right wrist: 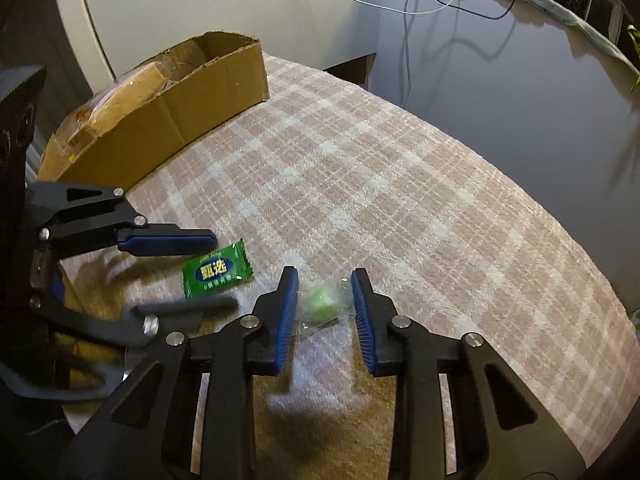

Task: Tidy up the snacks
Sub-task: 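Close the left tool on the green candy packet, then carry the green packet with the left tool over the box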

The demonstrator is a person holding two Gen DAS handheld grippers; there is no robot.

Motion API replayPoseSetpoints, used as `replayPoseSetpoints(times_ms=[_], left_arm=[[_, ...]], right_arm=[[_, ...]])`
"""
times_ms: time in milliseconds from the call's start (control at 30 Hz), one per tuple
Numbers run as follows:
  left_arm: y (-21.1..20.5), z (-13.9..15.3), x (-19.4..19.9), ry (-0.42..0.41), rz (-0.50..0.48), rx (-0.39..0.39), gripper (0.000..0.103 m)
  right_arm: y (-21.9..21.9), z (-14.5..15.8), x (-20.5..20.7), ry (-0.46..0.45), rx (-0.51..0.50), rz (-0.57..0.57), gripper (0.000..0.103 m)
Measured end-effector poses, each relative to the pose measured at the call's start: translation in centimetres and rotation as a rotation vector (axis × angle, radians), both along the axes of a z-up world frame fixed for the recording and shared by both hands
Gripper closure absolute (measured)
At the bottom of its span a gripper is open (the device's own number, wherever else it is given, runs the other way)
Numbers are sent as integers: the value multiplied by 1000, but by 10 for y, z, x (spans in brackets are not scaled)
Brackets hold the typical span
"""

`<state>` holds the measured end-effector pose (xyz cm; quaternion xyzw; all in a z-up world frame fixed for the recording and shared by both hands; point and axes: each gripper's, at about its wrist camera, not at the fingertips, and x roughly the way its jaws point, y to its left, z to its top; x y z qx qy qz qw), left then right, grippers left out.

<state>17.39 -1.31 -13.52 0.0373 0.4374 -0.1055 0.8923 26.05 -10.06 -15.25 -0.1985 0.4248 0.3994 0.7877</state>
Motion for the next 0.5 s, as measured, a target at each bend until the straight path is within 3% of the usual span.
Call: replayPoseSetpoints(times_ms=[300,500], left_arm=[[6,5,-7,-18,24,-17,86],[25,32,-23,-78,59,-52,86]], right_arm=[[-10,4,-14,-28,30,-21,77],[-12,29,-23,-57,68,-20,77]])
